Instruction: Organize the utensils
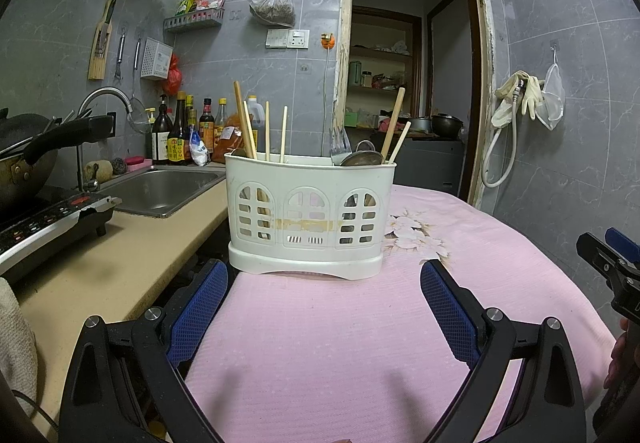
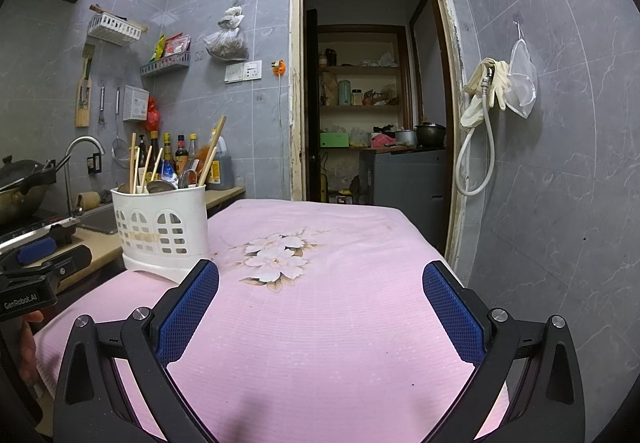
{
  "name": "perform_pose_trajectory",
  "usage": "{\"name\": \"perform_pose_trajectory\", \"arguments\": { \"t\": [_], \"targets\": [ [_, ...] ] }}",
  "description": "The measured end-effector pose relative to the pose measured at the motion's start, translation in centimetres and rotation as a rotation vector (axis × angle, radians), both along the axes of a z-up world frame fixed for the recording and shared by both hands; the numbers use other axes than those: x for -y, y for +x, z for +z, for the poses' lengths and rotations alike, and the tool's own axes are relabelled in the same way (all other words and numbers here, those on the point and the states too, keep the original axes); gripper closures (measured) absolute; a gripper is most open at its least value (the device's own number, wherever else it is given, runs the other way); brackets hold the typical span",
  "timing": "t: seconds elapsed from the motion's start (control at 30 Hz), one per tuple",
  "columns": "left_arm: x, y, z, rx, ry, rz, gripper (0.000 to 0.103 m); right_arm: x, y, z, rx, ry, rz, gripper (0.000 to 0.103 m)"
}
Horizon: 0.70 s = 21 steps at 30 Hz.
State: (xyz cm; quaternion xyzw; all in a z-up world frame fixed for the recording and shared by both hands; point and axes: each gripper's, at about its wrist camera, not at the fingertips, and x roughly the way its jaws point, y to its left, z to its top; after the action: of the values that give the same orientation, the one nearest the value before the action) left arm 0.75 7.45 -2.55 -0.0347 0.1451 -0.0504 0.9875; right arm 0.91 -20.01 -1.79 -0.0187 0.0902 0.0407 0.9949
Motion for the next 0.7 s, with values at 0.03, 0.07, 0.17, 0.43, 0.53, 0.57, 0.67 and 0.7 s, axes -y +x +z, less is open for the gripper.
{"name": "perform_pose_trajectory", "arguments": {
  "t": [0.03,0.07,0.17,0.43,0.53,0.57,0.67,0.7],
  "targets": [
    [-0.01,-0.02,0.00,0.001,0.001,0.001,0.008,0.03,0.01,0.01,-0.001,0.001,0.000,0.000],
    [-0.01,-0.03,0.00,0.002,0.000,0.001,0.008,0.01,0.00,0.01,-0.002,0.001,0.000,0.000],
    [-0.05,0.00,0.01,0.000,-0.001,0.001,0.008,0.03,0.01,0.01,-0.001,0.000,0.001,0.000],
    [-0.10,-0.01,0.02,0.001,0.000,0.000,0.008,-0.06,-0.02,-0.02,-0.002,0.001,0.000,0.000],
    [-0.08,0.00,0.02,-0.001,0.000,0.000,0.008,-0.12,-0.06,0.00,-0.002,0.002,0.000,0.000],
    [-0.09,-0.01,0.03,-0.001,-0.001,0.000,0.008,-0.12,-0.05,-0.02,-0.002,0.002,0.000,0.000],
    [-0.04,0.00,0.04,0.000,0.000,0.000,0.008,-0.17,-0.08,-0.05,-0.003,0.002,0.001,0.000],
    [-0.07,-0.01,0.04,0.000,0.000,0.000,0.008,-0.20,-0.10,-0.05,-0.003,0.002,0.001,0.000]
  ]
}}
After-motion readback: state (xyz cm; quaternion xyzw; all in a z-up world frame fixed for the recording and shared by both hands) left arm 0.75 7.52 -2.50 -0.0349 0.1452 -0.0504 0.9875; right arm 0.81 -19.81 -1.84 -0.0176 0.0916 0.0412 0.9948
